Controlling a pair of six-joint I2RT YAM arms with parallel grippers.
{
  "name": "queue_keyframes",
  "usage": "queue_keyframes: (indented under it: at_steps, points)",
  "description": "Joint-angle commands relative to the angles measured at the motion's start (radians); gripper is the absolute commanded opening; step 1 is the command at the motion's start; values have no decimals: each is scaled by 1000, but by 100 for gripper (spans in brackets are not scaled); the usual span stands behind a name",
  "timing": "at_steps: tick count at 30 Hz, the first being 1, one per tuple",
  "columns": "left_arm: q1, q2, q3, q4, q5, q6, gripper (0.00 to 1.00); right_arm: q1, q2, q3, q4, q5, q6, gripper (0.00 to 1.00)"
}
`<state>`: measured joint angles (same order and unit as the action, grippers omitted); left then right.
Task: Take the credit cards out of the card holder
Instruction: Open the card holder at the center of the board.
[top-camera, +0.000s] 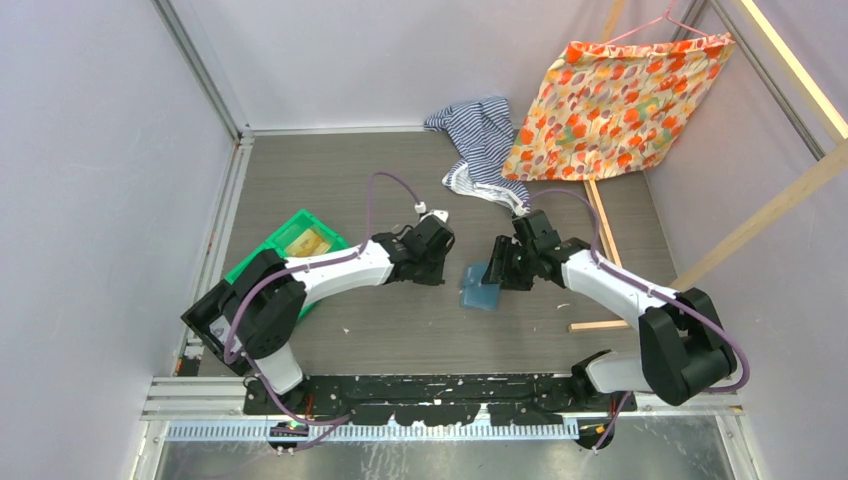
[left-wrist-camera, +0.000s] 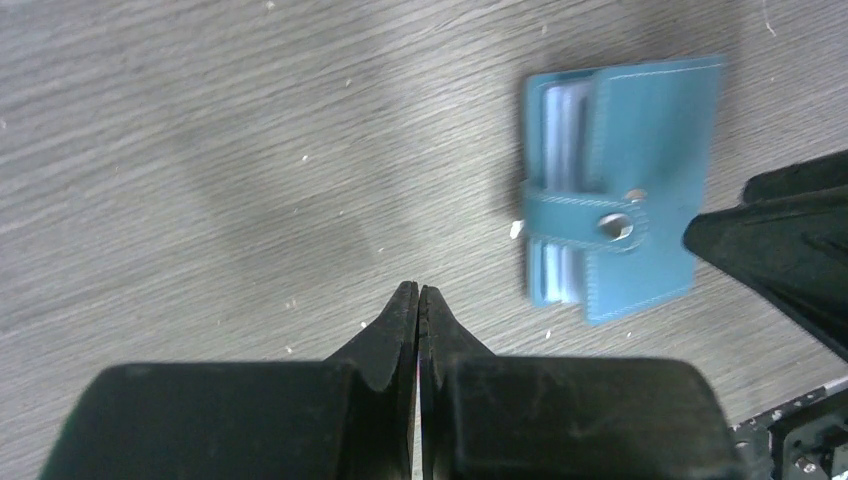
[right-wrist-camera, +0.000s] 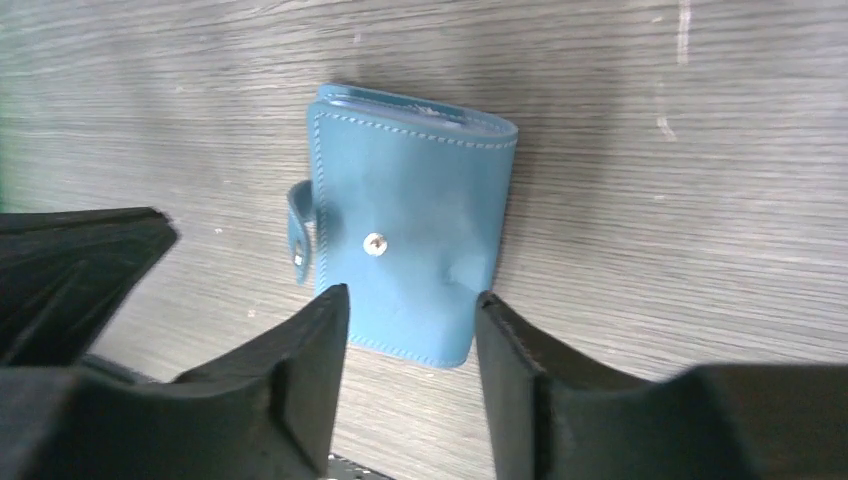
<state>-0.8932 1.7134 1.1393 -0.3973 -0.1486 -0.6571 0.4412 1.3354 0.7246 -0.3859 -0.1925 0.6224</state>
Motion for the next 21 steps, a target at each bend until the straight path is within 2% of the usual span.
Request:
queue_keyframes:
  at_steps: [1,5,10,12,14,16,21]
  points:
    - [32,-79,-72,107,64,-70,0,9,-61,81,-97,150,-68,61]
    - [61,-86,-114,148,101,-112,0,57,-94,135,-145,259,-84,64]
    - [69,-89,-126,160,111,-116,1,99,-66,134,-130,267,-33,61]
    - [69,-93,-126,158,113,-118,1,106,-55,121,-106,261,-7,54]
    - [70,-96,-125,155,114,-122,1,107,-40,116,-106,284,16,41]
    - [73,-102,-124,153,122,-124,1,107,-22,113,-106,296,21,32]
    - [77,-114,-116,146,133,-127,0,135,27,116,-73,250,18,30]
